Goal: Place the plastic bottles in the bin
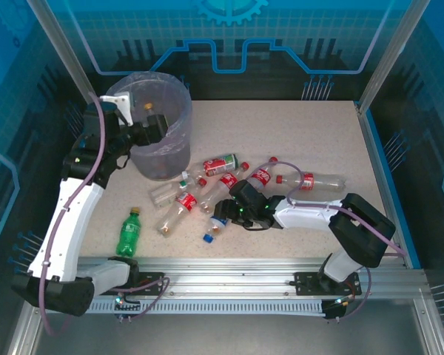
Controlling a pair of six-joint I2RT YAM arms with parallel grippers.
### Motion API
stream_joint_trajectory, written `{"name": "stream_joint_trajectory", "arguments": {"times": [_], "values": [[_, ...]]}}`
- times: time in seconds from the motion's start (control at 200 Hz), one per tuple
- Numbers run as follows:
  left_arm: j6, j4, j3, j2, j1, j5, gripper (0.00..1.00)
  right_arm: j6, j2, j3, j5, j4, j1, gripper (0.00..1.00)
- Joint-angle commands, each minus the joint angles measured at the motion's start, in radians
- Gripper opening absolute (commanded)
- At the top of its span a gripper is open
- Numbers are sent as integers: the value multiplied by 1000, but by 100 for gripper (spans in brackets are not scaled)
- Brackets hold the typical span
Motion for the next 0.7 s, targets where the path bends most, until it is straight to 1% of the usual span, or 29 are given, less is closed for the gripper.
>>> {"name": "stream_joint_trajectory", "arguments": {"times": [0.0, 0.07, 0.15, 0.31, 0.37, 0.475, 0.555, 0.605, 0.695], "values": [[-36, -38, 0, -25, -50, 12, 99, -19, -25, -6, 72, -96, -10, 63], [-36, -64, 11, -22, -93, 9, 99, -36, -49, -6, 77, -109, -20, 60], [-59, -65, 1, -26, -121, 48, 99, -63, -82, 2, 79, -132, -31, 56], [-56, -118, 15, -14, -180, 65, 99, -100, -179, 13, 79, -189, -51, 52], [-50, -135, 25, -11, -191, 88, 99, -119, -216, 24, 76, -228, -63, 51], [-45, -148, 31, -11, -201, 163, 99, -157, -280, 44, 58, -304, -95, 51], [-44, -145, 30, -14, -211, 233, 99, -190, -337, 62, 30, -357, -138, 51], [-50, -132, 19, -13, -217, 295, 99, -212, -378, 68, 8, -374, -179, 51], [-94, -71, -15, -5, -229, 407, 99, -248, -439, 89, -77, -377, -273, 51]]}}
